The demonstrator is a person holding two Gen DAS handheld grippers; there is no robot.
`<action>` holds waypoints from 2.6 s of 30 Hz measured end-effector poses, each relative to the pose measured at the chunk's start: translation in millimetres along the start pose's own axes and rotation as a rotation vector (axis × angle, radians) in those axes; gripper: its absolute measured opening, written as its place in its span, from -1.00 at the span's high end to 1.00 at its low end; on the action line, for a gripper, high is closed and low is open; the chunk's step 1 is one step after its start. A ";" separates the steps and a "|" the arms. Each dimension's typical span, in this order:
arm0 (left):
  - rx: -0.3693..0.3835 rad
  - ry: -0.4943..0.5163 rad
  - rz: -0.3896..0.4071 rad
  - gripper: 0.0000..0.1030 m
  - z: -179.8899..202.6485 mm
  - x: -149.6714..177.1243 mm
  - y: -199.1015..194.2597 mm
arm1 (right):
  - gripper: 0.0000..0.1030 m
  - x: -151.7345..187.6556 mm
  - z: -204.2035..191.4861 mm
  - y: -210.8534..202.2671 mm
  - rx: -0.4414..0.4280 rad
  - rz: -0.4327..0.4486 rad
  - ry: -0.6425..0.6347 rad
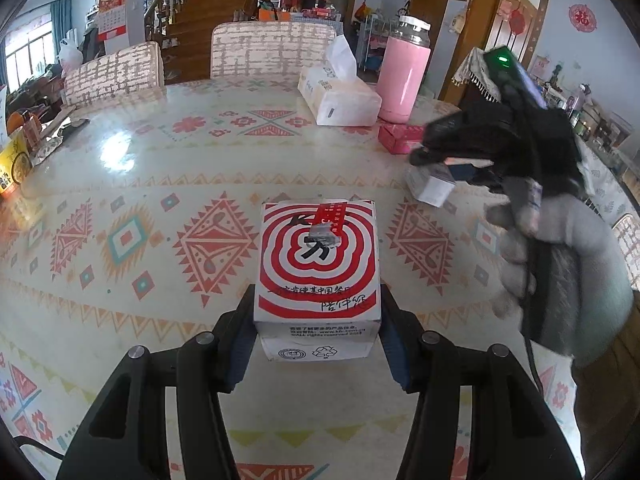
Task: Collect trash
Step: 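Grasp the small clear barcode box with the right tool, then lift both held boxes above the table toward the purple basket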
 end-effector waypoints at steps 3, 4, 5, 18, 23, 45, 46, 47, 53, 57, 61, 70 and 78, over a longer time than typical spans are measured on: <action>0.002 0.003 0.003 -0.06 1.8 1.1 -1.3 | 0.27 15.1 3.6 -13.3 0.011 0.012 -0.031; 0.003 0.004 0.006 -0.06 2.5 1.3 -2.2 | 0.27 20.1 3.5 -18.6 0.015 0.018 -0.042; 0.003 0.005 0.010 -0.06 3.5 1.8 -3.2 | 0.27 25.6 3.1 -25.1 0.019 0.026 -0.055; 0.022 0.025 0.063 -0.06 12.2 5.5 -16.8 | 0.26 123.9 -10.2 -103.1 0.047 0.108 -0.246; 0.012 0.033 0.071 -0.06 14.9 6.5 -17.8 | 0.26 152.7 -8.6 -117.5 0.062 0.132 -0.273; 0.021 0.076 0.143 -0.06 28.0 6.9 -29.7 | 0.26 238.9 34.8 -182.9 0.111 0.333 -0.205; 0.018 0.078 0.145 -0.06 28.3 6.9 -29.7 | 0.26 239.8 35.6 -184.6 0.110 0.338 -0.202; 0.016 0.079 0.146 -0.06 28.6 7.3 -29.8 | 0.26 241.3 37.6 -187.2 0.106 0.345 -0.197; 0.009 0.088 0.153 -0.06 31.2 8.2 -29.7 | 0.26 250.4 43.3 -192.7 0.100 0.354 -0.187; 0.008 0.094 0.160 -0.07 32.3 9.2 -30.9 | 0.25 255.9 48.3 -185.6 0.101 0.330 -0.180; 0.014 0.097 0.175 -0.07 33.5 8.6 -33.4 | 0.25 261.8 55.8 -176.3 0.103 0.308 -0.164; 0.012 0.094 0.180 -0.07 33.0 9.3 -32.6 | 0.25 268.5 63.7 -170.6 0.120 0.303 -0.157; 0.008 0.099 0.187 -0.07 33.6 8.9 -32.4 | 0.25 270.0 71.3 -174.0 0.111 0.315 -0.143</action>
Point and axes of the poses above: each gripper's, at about its wrist camera, not at the fingertips, and y roughly the way its jaws point, z to its right, x to its underside, the point moved 7 cm from there along y, roughly the way its jaws point, and after that the axes turned 10 degrees about -z, right-handed, at the moved point
